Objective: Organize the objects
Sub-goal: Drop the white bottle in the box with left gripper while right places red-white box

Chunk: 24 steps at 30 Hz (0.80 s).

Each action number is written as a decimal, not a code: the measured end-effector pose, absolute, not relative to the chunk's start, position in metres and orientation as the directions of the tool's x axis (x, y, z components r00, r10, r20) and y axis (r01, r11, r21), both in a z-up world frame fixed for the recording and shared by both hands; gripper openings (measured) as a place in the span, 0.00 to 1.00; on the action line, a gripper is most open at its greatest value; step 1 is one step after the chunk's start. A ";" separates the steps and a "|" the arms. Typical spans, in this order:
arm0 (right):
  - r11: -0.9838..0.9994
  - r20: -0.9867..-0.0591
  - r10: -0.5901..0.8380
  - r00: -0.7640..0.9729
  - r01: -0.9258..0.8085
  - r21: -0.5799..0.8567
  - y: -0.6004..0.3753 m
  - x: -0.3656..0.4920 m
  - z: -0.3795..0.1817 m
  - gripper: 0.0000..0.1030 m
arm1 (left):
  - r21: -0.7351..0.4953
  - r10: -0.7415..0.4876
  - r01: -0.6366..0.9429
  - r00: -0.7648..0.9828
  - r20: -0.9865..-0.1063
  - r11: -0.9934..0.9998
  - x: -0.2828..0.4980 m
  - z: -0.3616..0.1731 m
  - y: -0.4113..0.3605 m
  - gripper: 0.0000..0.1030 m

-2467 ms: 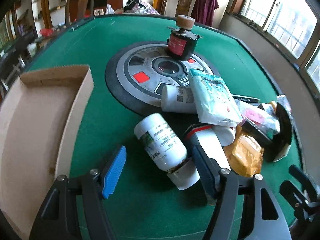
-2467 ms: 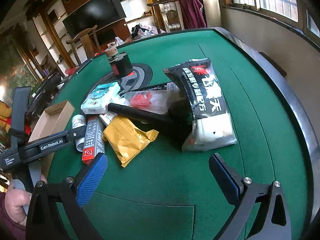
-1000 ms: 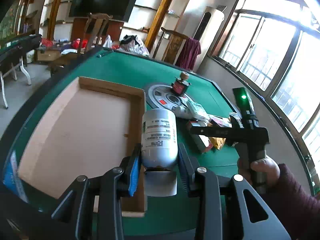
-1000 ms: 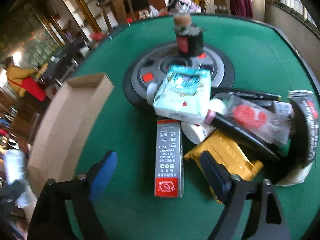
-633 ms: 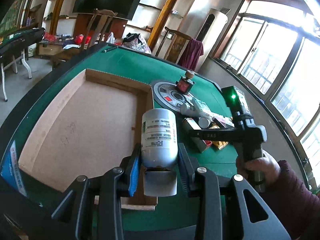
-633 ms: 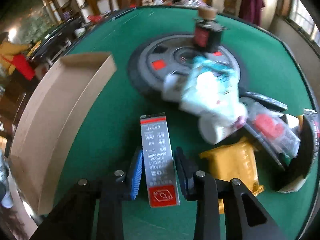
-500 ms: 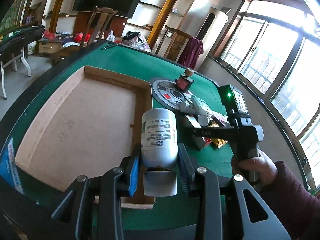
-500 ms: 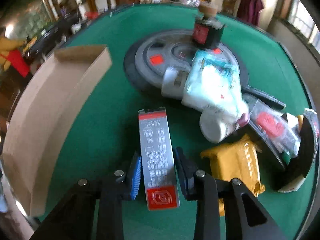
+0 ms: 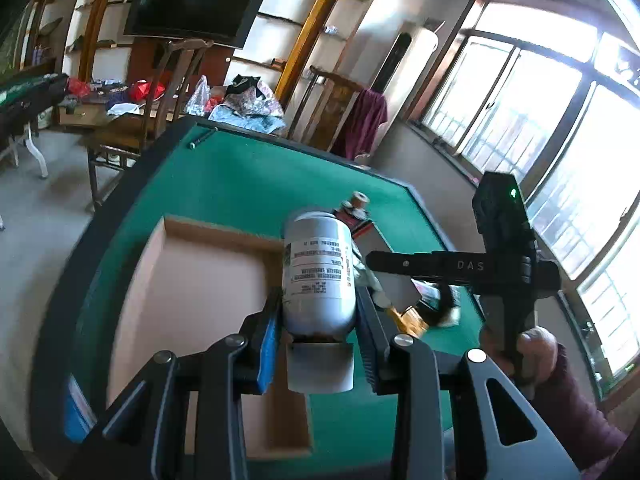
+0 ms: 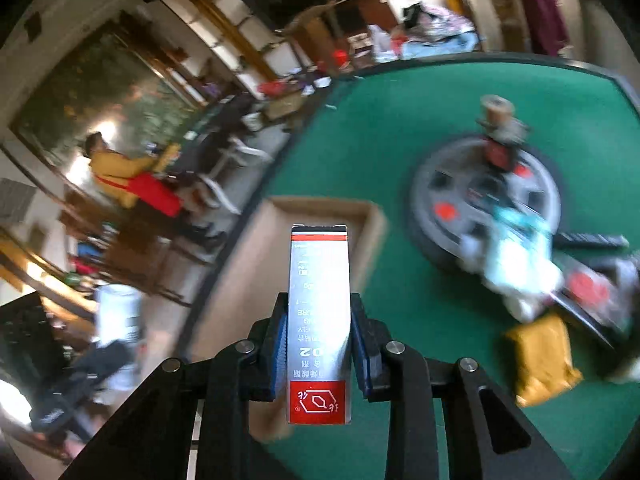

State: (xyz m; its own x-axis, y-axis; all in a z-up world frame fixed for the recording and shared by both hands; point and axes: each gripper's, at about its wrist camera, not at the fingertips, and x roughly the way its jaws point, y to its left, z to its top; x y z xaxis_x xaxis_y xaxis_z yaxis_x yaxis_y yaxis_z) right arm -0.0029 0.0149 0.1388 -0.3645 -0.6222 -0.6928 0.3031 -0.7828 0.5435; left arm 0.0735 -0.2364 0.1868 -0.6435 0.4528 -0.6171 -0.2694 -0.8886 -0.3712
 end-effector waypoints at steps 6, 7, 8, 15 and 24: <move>-0.829 -0.779 -0.560 -0.282 0.172 0.533 -0.039 -0.067 0.082 0.29 | -0.265 0.315 -0.176 -0.631 -0.709 -0.948 -0.010 0.136 -0.231 0.32; -0.836 -0.790 -0.548 -0.275 0.151 0.527 -0.046 -0.074 0.069 0.29 | -0.284 0.319 -0.159 -0.618 -0.719 -0.946 -0.020 0.122 -0.233 0.32; -0.839 -0.795 -0.543 -0.270 0.142 0.525 -0.051 -0.078 0.059 0.30 | -0.303 0.326 -0.143 -0.605 -0.726 -0.942 -0.028 0.109 -0.235 0.32; -0.905 -0.856 -0.425 -0.294 0.122 0.407 -0.071 -0.094 0.033 0.30 | -0.368 0.356 -0.096 -0.557 -0.751 -0.925 -0.066 0.050 -0.232 0.32; -0.908 -0.845 -0.416 -0.337 0.114 0.402 -0.068 -0.104 0.034 0.33 | -0.448 0.388 -0.019 -0.533 -0.752 -0.894 -0.086 0.034 -0.242 0.51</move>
